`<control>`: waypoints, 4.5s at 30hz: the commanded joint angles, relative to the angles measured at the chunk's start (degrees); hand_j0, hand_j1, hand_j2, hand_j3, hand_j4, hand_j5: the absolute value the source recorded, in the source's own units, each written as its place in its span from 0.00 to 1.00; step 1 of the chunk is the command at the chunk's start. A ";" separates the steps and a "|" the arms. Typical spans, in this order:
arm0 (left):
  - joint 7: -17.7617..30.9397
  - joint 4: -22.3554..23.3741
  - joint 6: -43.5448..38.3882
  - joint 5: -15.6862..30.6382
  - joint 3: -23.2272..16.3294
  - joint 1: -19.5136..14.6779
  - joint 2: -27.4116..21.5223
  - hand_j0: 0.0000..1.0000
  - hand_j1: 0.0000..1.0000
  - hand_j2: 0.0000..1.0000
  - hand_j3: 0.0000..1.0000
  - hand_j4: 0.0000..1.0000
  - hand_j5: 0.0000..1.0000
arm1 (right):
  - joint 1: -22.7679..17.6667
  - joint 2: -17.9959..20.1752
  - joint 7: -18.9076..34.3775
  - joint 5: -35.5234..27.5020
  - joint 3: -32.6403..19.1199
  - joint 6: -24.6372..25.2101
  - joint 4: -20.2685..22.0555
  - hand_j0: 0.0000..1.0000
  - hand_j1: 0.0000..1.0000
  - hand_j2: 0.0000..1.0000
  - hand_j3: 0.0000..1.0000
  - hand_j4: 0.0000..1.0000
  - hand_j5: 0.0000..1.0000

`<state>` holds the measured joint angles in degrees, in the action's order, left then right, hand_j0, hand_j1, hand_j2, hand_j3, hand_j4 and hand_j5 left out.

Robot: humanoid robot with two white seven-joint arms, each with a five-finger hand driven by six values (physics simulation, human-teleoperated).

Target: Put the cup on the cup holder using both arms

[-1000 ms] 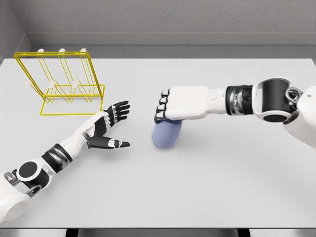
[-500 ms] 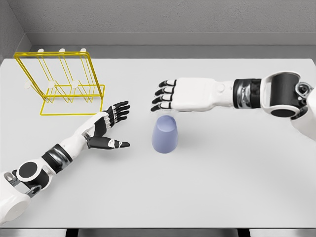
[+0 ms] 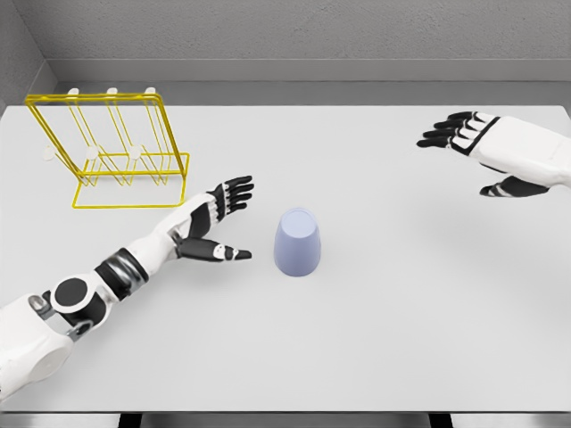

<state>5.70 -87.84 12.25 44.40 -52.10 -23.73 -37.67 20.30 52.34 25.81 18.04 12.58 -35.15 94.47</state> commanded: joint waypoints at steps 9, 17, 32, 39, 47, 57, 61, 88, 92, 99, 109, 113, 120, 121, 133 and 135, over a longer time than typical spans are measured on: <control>0.02 5.05 -2.58 -1.33 -2.83 -3.25 5.85 1.00 1.00 1.00 1.00 1.00 1.00 | -4.75 -6.90 0.56 -3.28 -9.59 0.15 -2.45 1.00 1.00 1.00 1.00 1.00 1.00; 0.02 4.34 -2.06 -1.42 -3.10 -2.90 5.15 1.00 1.00 1.00 1.00 1.00 1.00 | -5.89 -7.69 0.56 -3.19 -9.50 0.15 -2.36 1.00 1.00 1.00 1.00 1.00 1.00; 0.02 1.27 -2.32 -1.42 -3.89 -2.29 5.50 1.00 1.00 1.00 1.00 1.00 1.00 | -6.33 -7.96 0.56 -3.36 -9.59 0.15 -1.92 1.00 1.00 1.00 1.00 1.00 1.00; 0.02 1.09 -2.32 -1.51 -4.50 -2.29 5.86 1.00 1.00 1.00 1.00 1.00 1.00 | -6.42 -7.96 0.56 -3.36 -9.59 0.15 -1.92 1.00 1.00 1.00 1.00 1.00 1.00; 0.02 0.57 -2.50 -1.51 -4.85 -2.20 6.38 1.00 1.00 1.00 1.00 1.00 1.00 | -6.42 -8.04 0.56 -3.36 -9.59 0.15 -1.92 1.00 1.00 1.00 1.00 1.00 1.00; 0.02 0.65 -2.50 -1.51 -5.73 -2.20 6.47 1.00 1.00 1.00 1.00 1.00 1.00 | -6.42 -8.04 0.47 -3.45 -9.59 0.15 -1.92 1.00 1.00 1.00 1.00 1.00 1.00; -0.07 0.57 -2.32 -1.42 -5.73 -2.20 7.17 0.91 0.91 0.91 0.91 0.91 0.91 | -6.42 -8.04 0.56 -3.36 -9.68 0.15 -1.92 1.00 1.00 1.00 1.00 1.00 1.00; -0.25 -3.30 -2.32 0.51 -2.66 -2.29 7.70 0.60 0.60 0.60 0.60 0.60 0.60 | -6.42 -8.04 0.47 -3.36 -9.59 0.15 -1.92 1.00 1.00 1.00 1.00 1.00 1.00; -0.34 -5.06 -2.32 0.86 -1.69 -2.29 6.03 0.60 0.60 0.60 0.60 0.60 0.60 | -6.42 -8.04 0.47 -3.45 -9.59 0.15 -1.84 1.00 1.00 1.00 1.00 1.00 1.00; -0.34 -9.63 -2.32 2.88 1.74 -1.58 1.11 0.61 0.61 0.61 0.61 0.61 0.61 | -6.42 -8.13 0.47 -3.45 -9.59 0.15 -1.75 1.00 1.00 1.00 1.00 1.00 1.00; -0.34 -11.21 -2.32 4.38 6.48 -1.67 -3.02 0.61 0.61 0.61 0.61 0.61 0.61 | -6.42 -8.13 0.47 -3.45 -9.59 0.15 -1.75 1.00 1.00 1.00 1.00 1.00 1.00; -0.34 -11.65 -2.32 4.47 7.27 -1.67 -4.08 0.61 0.61 0.61 0.61 0.61 0.61 | -6.42 -8.13 0.47 -3.45 -9.59 0.15 -1.66 1.00 1.00 1.00 1.00 1.00 1.00; -0.34 -12.44 -2.32 5.52 9.65 -1.67 -6.01 0.62 0.62 0.62 0.62 0.62 0.62 | -6.42 -8.13 0.47 -3.45 -9.59 0.15 -1.75 1.00 1.00 1.00 1.00 1.00 1.00; -0.34 -12.44 -2.32 5.61 9.74 -1.67 -6.54 0.62 0.62 0.62 0.62 0.62 0.62 | -6.42 -8.13 0.47 -3.45 -9.68 0.15 -1.75 1.00 1.00 1.00 1.00 1.00 1.00; -0.34 -12.27 -2.32 9.12 13.16 -1.76 -9.44 0.62 0.62 0.62 0.62 0.62 0.62 | -6.42 -8.13 0.47 -3.45 -9.59 0.15 -1.75 1.00 1.00 1.00 1.00 1.00 1.00; -0.34 -12.27 -2.23 9.47 13.43 -1.76 -9.97 0.62 0.62 0.62 0.62 0.62 0.62 | -6.42 -8.13 0.47 -3.45 -9.68 0.15 -1.75 1.00 1.00 1.00 1.00 1.00 1.00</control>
<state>5.36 -100.08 9.99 53.27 -39.04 -25.40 -47.14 13.89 44.16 26.31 15.00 2.96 -35.14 92.72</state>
